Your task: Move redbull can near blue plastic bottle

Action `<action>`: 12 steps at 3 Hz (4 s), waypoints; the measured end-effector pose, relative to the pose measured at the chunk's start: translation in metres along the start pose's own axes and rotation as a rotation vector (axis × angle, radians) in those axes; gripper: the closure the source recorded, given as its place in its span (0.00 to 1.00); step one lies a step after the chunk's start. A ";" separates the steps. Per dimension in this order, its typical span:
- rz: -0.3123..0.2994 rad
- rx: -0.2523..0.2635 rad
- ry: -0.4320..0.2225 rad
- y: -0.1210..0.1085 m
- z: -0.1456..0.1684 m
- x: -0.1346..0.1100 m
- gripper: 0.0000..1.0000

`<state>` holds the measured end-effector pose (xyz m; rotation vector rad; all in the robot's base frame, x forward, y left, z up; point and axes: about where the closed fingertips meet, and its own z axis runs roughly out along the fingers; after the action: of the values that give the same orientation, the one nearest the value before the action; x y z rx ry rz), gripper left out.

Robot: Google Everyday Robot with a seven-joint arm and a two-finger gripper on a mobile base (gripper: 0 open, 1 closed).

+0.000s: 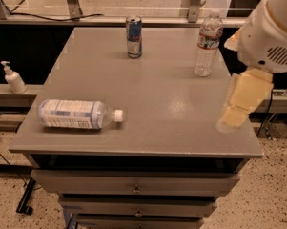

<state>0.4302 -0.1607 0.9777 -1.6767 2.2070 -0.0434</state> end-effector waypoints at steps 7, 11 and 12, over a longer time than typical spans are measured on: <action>0.244 0.161 -0.462 -0.076 0.136 -0.136 0.00; 0.406 0.248 -0.832 -0.245 0.184 -0.234 0.00; 0.413 0.240 -0.850 -0.264 0.199 -0.239 0.18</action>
Offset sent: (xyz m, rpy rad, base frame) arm 0.0494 0.2118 -0.0572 0.3813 -0.0669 0.1048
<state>0.7893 0.0247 0.9211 -0.8388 1.7311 0.4146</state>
